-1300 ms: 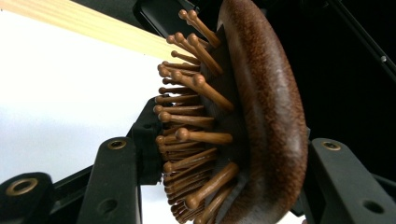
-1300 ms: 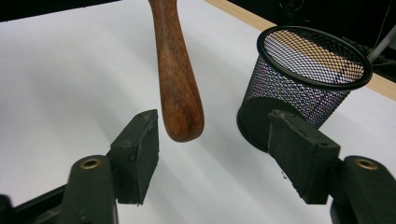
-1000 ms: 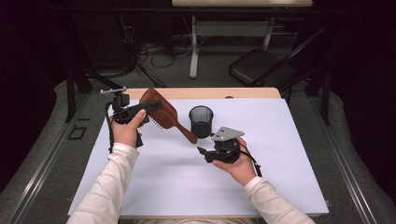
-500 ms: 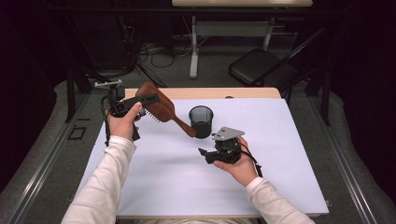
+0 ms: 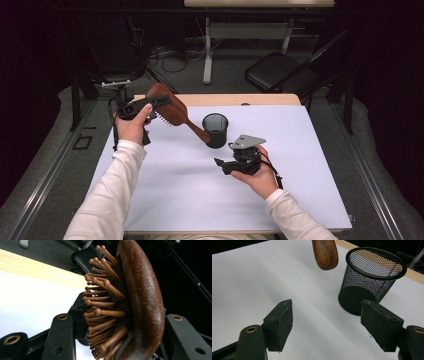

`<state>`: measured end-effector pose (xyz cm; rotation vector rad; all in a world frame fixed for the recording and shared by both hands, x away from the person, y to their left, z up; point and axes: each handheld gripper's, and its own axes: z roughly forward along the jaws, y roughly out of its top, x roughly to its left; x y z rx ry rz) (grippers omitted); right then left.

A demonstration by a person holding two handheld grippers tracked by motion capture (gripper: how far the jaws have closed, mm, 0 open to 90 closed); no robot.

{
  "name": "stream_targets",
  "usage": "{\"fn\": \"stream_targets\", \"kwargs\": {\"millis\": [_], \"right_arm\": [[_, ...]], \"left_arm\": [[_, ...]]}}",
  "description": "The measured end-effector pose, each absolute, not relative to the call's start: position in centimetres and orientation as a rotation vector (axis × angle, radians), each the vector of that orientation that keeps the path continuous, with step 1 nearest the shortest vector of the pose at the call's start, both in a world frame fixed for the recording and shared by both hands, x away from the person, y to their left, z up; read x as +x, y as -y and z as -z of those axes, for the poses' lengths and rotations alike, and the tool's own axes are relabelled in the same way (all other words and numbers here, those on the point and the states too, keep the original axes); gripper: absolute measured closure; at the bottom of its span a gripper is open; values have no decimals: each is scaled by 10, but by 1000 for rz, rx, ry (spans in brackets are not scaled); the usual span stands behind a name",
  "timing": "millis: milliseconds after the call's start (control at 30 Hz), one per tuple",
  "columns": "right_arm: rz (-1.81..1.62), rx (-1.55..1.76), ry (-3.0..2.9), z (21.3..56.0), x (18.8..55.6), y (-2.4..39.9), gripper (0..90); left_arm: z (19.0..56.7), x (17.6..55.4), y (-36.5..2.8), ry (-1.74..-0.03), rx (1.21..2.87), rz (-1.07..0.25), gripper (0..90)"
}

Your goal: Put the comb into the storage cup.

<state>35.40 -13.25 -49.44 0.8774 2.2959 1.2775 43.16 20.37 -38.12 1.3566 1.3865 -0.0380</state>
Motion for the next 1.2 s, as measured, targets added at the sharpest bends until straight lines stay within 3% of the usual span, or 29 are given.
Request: {"fn": "stream_targets", "kwargs": {"millis": [367, 800, 1200], "right_arm": [[-1301, 849, -2333, 490, 353, 140, 260], [-1284, 880, -2349, 487, 354, 148, 155], [-1264, 899, -2344, 485, 354, 150, 124]], "left_arm": [[375, 440, -202, -1403, 1338, 24, 490], [361, 446, -191, -1393, 1350, 5, 490], [357, 459, -181, -1408, 1341, -6, 490]]}}
